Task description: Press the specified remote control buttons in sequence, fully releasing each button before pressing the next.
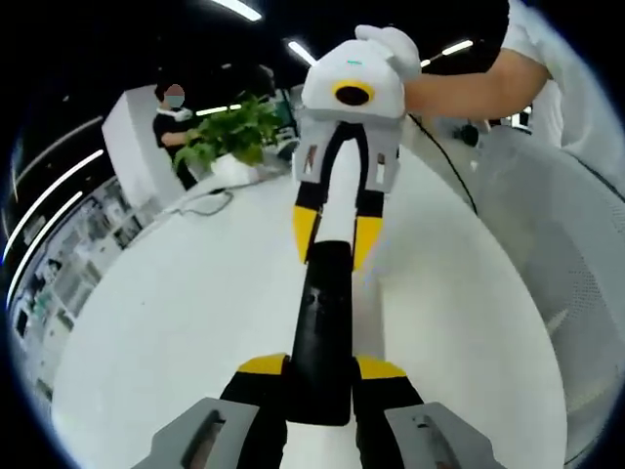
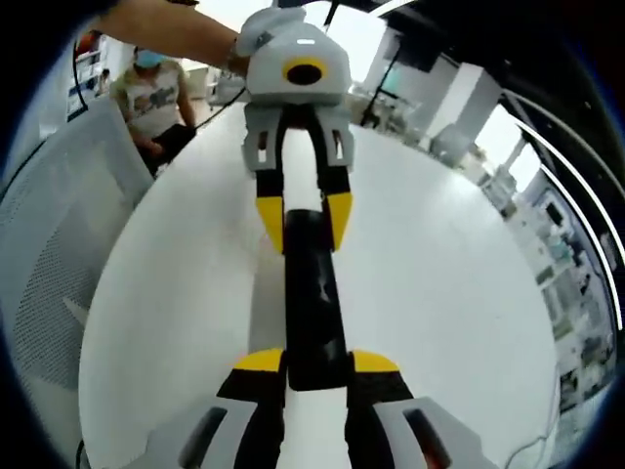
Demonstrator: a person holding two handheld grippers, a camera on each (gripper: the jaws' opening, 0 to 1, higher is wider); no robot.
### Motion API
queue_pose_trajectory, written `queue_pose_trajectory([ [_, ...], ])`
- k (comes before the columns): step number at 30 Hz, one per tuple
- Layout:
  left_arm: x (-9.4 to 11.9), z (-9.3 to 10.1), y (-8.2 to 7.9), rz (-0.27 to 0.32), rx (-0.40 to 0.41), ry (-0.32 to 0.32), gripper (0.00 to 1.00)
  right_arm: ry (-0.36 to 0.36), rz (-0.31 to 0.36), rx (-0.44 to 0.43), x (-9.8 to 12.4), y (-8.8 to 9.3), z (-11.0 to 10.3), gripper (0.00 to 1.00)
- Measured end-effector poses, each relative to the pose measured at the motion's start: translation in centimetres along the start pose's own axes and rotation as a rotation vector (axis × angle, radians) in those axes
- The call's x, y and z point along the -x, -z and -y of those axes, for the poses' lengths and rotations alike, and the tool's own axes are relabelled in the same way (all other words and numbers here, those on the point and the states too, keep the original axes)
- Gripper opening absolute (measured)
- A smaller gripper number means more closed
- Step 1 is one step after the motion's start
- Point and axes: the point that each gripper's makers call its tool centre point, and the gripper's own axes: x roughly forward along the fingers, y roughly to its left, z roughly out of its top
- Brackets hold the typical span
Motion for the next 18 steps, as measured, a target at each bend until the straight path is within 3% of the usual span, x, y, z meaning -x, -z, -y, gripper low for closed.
queue_pose_trajectory([
  [18, -1.0, -4.6, 0.5, -0.011, -0.016, -0.018, 0.24, 0.054, 0.005, 0.022, -1.5, 0.7, 4.5, 0.19],
])
